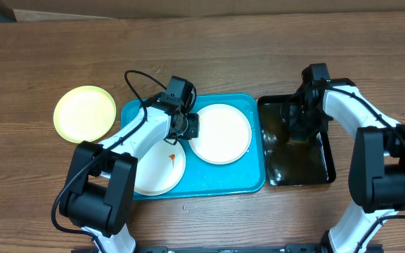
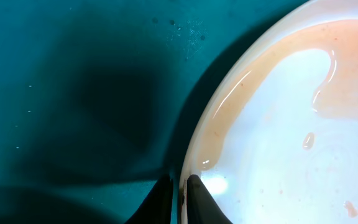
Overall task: Clean dirty plates on tray and stack at the side
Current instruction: 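Return the sponge to the black tray, release it, raise right arm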
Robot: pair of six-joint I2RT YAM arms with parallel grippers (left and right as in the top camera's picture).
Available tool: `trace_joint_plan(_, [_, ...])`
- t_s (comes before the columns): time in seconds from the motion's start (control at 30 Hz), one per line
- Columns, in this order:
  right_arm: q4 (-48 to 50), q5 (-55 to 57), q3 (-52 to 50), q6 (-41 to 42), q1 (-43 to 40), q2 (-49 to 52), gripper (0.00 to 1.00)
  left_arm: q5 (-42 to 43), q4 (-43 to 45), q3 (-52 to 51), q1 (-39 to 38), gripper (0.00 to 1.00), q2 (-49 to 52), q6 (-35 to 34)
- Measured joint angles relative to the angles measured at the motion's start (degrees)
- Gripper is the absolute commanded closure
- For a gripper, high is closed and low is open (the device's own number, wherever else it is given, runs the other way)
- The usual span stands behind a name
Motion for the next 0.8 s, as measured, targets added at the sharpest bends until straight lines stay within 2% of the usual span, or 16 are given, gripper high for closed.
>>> trace_joint_plan(0.1, [0.4,-0.4,0.0,-0.2,0.0,-0.3,0.17,0.0,0.0,0.0,0.0,0.88,0.0,0.0])
trace_joint_plan(0.2, [1.0,-0.3,-0.1,-0.1,0.0,-0.4,0.17,0.0,0.0,0.0,0.0,0.88,0.0,0.0])
trace_joint_plan(0.23, [1.8,-0.3,-0.1,-0.1,0.0,-0.4,0.2,0.0,0.0,0.0,0.0,0.88,0.0,0.0])
trace_joint_plan(0.27, [2.7,-0.4,-0.1,-0.1,0.0,-0.5,0.31,0.0,0.0,0.0,0.0,0.88,0.0,0.0])
trace_joint_plan(0.37, [4.7,-0.4,-0.2,-0.3,0.0,-0.5,0.75,0.0,0.0,0.0,0.0,0.88,0.0,0.0])
trace_joint_plan(0.4, [5.0,-0.4,-0.3,0.0,0.0,-0.5,0.79,0.0,0.0,0.0,0.0,0.88,0.0,0.0])
trace_joint_plan(0.43, [5.2,-0.5,-0.4,0.1,0.0,-0.5,0.73,0.0,0.0,0.0,0.0,0.88,0.0,0.0])
trace_joint_plan(0.47, [5.1,-0.5,-0.5,0.2,0.0,-0.5,0.59,0.0,0.0,0.0,0.0,0.88,0.0,0.0])
trace_joint_plan(0.5, [5.2,-0.6,-0.5,0.5,0.0,-0.5,0.35,0.0,0.0,0.0,0.0,0.88,0.0,0.0])
trace_joint_plan(0.53, [5.2,-0.6,-0.5,0.2,0.0,-0.5,0.22,0.0,0.0,0.0,0.0,0.88,0.0,0.0])
trace_joint_plan(0.57, [5.4,-0.6,-0.5,0.1,0.0,-0.5,0.17,0.0,0.0,0.0,0.0,0.88,0.0,0.0])
trace_joint_plan(0.7, [5.5,-0.6,-0.5,0.1,0.0,-0.6,0.16,0.0,0.0,0.0,0.0,0.88,0.0,0.0])
trace_joint_plan(0.73, [5.5,-0.6,-0.5,0.3,0.0,-0.6,0.38,0.0,0.0,0.0,0.0,0.88,0.0,0.0])
trace_joint_plan(0.77, [5.5,-0.6,-0.5,0.3,0.0,-0.6,0.7,0.0,0.0,0.0,0.0,0.88,0.0,0.0])
trace_joint_plan(0.8, [5.5,-0.6,-0.5,0.5,0.0,-0.6,0.81,0.0,0.0,0.0,0.0,0.88,0.0,0.0])
